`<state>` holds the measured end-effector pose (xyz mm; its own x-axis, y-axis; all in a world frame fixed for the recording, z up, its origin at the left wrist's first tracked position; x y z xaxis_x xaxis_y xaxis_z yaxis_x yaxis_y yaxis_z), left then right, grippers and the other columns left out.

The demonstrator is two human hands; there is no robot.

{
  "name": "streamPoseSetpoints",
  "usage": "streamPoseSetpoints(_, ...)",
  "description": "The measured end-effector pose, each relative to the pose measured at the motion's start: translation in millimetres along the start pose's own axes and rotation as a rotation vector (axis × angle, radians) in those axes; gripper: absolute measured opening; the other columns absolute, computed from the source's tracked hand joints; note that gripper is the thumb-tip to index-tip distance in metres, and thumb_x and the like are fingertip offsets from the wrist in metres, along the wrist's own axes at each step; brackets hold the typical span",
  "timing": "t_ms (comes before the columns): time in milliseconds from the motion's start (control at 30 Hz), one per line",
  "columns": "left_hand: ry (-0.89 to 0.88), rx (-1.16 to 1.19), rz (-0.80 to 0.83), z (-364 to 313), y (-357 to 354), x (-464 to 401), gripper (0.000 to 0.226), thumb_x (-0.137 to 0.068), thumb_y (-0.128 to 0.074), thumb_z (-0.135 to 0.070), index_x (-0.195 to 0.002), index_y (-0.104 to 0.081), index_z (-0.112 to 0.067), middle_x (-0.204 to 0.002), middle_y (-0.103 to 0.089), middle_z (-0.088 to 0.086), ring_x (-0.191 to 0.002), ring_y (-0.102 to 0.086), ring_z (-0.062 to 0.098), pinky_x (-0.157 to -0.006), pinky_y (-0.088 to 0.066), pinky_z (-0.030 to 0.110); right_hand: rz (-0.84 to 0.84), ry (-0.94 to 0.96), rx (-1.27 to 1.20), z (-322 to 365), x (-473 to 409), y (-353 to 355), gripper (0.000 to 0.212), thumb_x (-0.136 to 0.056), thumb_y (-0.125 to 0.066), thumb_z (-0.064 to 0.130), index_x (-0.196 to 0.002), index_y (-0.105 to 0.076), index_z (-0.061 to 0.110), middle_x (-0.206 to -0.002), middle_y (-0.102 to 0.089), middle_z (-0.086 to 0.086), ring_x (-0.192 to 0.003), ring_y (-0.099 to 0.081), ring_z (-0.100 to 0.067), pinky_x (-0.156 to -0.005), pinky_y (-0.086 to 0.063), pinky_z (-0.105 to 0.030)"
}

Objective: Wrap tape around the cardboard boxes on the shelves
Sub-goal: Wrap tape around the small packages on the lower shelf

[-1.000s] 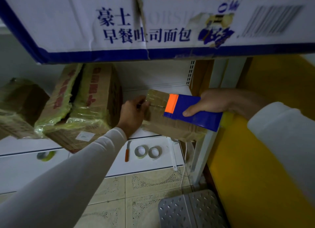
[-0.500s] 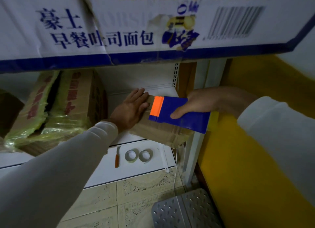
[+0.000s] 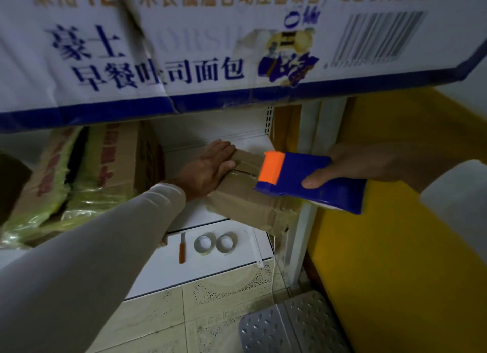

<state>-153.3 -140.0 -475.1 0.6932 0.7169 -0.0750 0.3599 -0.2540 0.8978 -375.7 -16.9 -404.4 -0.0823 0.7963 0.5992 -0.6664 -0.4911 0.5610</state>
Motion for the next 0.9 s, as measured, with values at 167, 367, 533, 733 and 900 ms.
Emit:
streamPoseSetpoints(167, 0.036, -0.045, 0.029, -4.4, -6.3, -6.2, 0.073, -0.092, -0.037, -0.062, -0.15, -0.025, -0.021, -0.159, -0.019, 0.002, -0.147, -0.007, 0.015, -0.115, -0.004, 0.027, 0.003, -0.037, -0.105, -51.8, 27.1, 2.1, 0.043, -0.072, -0.077, 0.054, -0.101, -0.07, 0.022, -0.107, -0.074, -0.002, -0.09, -0.068, -0.014, -0.077, -0.054, -0.024)
streamPoseSetpoints(367, 0.042, -0.02, 0.052, -3.6, -6.7, -9.2, 0.08, -0.082, -0.039, -0.067, -0.149, -0.028, -0.025, -0.158, -0.022, -0.003, -0.146, -0.01, 0.012, -0.116, -0.009, 0.028, 0.04, 0.053, -0.19, -68.6, 30.6, -14.6, 0.046, -0.065, -0.075, 0.061, -0.09, -0.07, 0.022, -0.086, -0.073, 0.003, -0.076, -0.067, -0.009, -0.071, -0.052, -0.024)
streamPoseSetpoints(533, 0.013, -0.074, 0.089, -7.1, -1.0, -12.1, 0.077, -0.087, -0.04, -0.067, -0.149, -0.027, -0.024, -0.157, -0.022, -0.002, -0.146, -0.013, 0.014, -0.115, -0.013, 0.032, 0.008, 0.084, -0.308, -77.8, 24.1, -23.7, 0.053, -0.049, -0.077, 0.064, -0.081, -0.072, 0.022, -0.079, -0.072, -0.005, -0.072, -0.067, -0.019, -0.067, -0.048, -0.029)
streamPoseSetpoints(733, 0.059, -0.378, 0.209, 25.5, 27.2, 2.5, 0.084, -0.082, -0.017, -0.072, -0.152, -0.014, -0.026, -0.16, -0.011, -0.003, -0.147, -0.007, 0.012, -0.12, -0.008, 0.034, 0.022, 0.114, -0.396, -45.7, -7.4, -55.2, 0.049, -0.066, -0.082, 0.047, -0.101, -0.069, 0.016, -0.089, -0.076, -0.002, -0.083, -0.071, -0.02, -0.073, -0.054, -0.031)
streamPoseSetpoints(900, -0.185, -0.254, 0.016, -22.1, 22.2, 11.4, 0.059, -0.097, -0.023, -0.049, -0.149, -0.026, -0.022, -0.155, -0.022, 0.001, -0.144, -0.017, 0.014, -0.116, -0.004, 0.021, 0.02, 0.099, -0.414, -23.5, -29.0, -68.4, 0.07, -0.052, -0.078, 0.06, -0.107, -0.067, 0.019, -0.098, -0.075, -0.004, -0.095, -0.071, -0.025, -0.086, -0.054, -0.042)
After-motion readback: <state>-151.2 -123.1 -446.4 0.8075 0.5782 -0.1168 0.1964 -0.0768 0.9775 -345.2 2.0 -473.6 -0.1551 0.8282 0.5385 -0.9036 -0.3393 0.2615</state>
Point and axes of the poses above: each hand's wrist, its own x-axis away from the middle knuckle, its own y-axis out of the back of the hand, z = x × y, the point moved 7 cm from there along -x, towards the middle knuckle
